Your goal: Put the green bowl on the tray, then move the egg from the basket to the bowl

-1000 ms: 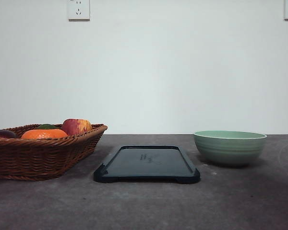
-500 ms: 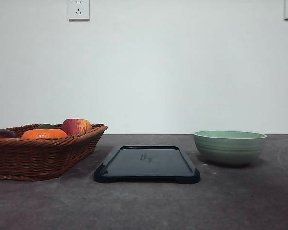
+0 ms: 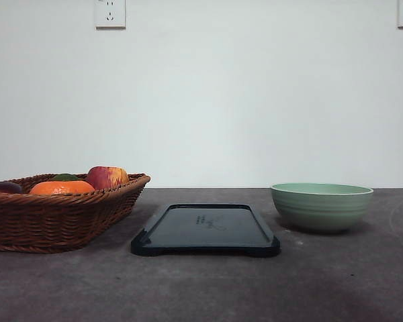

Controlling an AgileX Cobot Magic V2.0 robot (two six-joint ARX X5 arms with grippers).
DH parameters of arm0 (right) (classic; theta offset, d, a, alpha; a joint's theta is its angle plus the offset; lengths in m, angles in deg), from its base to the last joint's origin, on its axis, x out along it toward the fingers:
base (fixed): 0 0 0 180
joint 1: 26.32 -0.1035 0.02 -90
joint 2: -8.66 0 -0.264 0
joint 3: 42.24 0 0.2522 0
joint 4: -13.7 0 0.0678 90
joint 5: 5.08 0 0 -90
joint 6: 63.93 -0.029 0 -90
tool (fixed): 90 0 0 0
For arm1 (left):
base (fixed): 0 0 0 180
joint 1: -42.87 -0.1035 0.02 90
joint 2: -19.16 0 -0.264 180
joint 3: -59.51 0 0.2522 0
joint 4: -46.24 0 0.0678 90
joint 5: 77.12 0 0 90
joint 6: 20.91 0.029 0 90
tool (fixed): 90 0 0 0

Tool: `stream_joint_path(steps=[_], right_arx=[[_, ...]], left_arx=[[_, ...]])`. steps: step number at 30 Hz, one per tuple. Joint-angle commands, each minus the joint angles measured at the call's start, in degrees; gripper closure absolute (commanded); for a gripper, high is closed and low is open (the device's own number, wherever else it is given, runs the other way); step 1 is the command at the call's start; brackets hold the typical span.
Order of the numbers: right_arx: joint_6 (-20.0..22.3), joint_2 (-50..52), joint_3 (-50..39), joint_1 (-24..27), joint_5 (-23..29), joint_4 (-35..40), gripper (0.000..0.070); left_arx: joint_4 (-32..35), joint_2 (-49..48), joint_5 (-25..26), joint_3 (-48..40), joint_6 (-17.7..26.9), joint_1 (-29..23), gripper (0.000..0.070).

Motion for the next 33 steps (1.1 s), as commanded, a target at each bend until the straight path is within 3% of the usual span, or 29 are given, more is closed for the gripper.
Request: stream_joint_path(steps=[1, 6, 15, 27, 29, 30, 32, 33], right_arx=[[4.7, -3.48, 3.31, -0.04, -1.07, -1.07, 0.0694], [8.18, -11.99, 10.51, -0.07, -3.19, -6.85, 0.0694], [11.48, -25.4, 18.41, -2.01, -5.75, -17.6, 0.0694], [13.34, -34.03, 18.99, -4.41, -7.03, -27.42, 0.0685], [13.5, -34.46, 18.99, -4.48, -6.98, -28.31, 0.0602], [13.52, -34.62, 18.99, -4.48, -6.81, -28.48, 0.051], [13.5, -34.71, 18.99, -4.48, -6.38, -28.68, 0.0318], [13.49, -34.71, 18.99, -4.48, -5.94, -28.66, 0.0282]], left_arx=[[-2.37, 3.23, -0.16, 3.76, 5.64, 0.0, 0.0697], [-9.42, 12.32, 2.0, 12.12, 10.16, 0.0, 0.0698], [-20.85, 27.35, 11.03, 23.23, 16.84, 0.0, 0.0699], [-31.91, 38.7, 14.2, 27.38, 22.4, 0.63, 0.0699], [-32.23, 39.36, 14.23, 27.38, 23.04, 0.63, 0.0693], [-32.06, 39.5, 14.23, 27.38, 22.99, 0.63, 0.0646], [-31.67, 39.55, 14.23, 27.38, 22.95, 0.63, 0.0481], [-31.46, 39.55, 14.23, 27.38, 22.95, 0.63, 0.0381]])
